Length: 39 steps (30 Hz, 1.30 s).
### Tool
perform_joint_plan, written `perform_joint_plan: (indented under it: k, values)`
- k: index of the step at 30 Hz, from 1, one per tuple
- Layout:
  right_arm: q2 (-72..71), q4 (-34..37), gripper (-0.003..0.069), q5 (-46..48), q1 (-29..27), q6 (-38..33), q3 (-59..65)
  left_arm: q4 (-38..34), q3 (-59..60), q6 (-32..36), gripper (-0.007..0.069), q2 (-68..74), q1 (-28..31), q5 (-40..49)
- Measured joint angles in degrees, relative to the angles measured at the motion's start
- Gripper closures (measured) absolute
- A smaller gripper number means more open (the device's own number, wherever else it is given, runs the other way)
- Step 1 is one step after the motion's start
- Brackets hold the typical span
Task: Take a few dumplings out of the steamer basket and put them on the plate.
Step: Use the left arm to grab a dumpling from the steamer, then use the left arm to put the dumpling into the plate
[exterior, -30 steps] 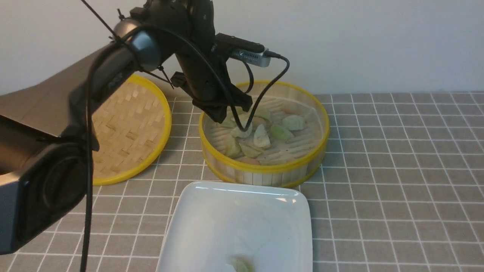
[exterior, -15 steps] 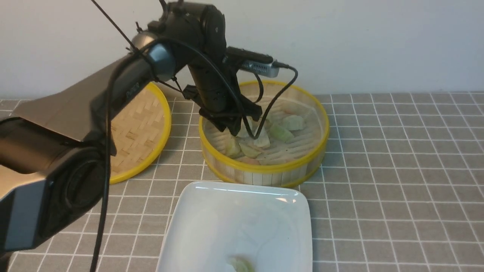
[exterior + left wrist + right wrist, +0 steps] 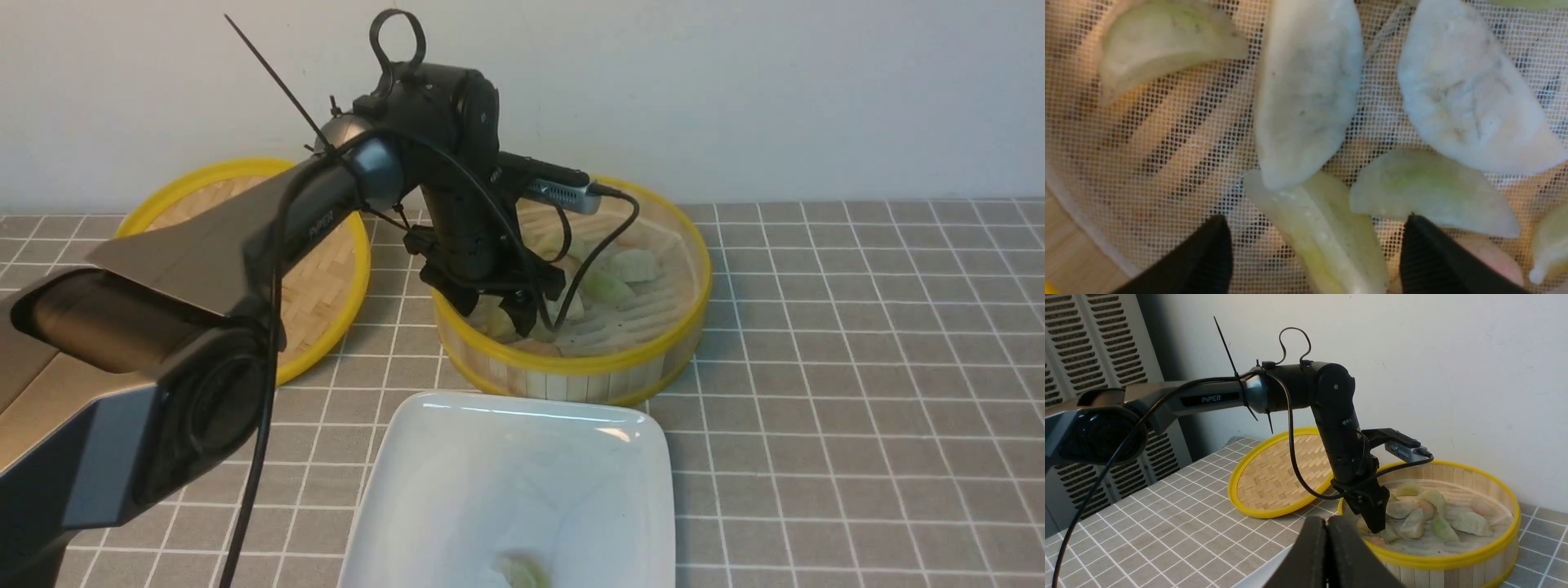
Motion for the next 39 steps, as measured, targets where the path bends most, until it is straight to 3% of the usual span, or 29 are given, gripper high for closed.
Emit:
perform_joint_plan:
  k: [2,6,16,24,32,39]
  values:
    - [0.0,0.0,0.0673,0.02,0.0,0.23,0.0,0.0,0.0,0.05,0.0215,0.0,-0.05,0.25]
    - [0.0,0.0,0.0673,0.97,0.0,0.41,0.0,2.45,0.0,0.05,0.0431,0.01,-1.08,0.7]
    - [0.0,0.06,0.0673,1.52,0.0,0.43,0.0,5.4,-1.9,0.05,0.0429,-1.22,-2.78,1.08]
    - [0.0,0.22,0.0673,1.69,0.0,0.55,0.0,3.2,0.76,0.05,0.0472,-14.42,-2.78,1.02]
    - [0.0,0.22,0.0673,1.69,0.0,1.92,0.0,-0.67,26.97,-0.47,0.0472,-33.95,-4.65,0.95]
    - [0.0,0.17,0.0673,1.75,0.0,1.92,0.0,-3.37,44.37,-0.39,0.0472,-35.4,-8.03,0.65]
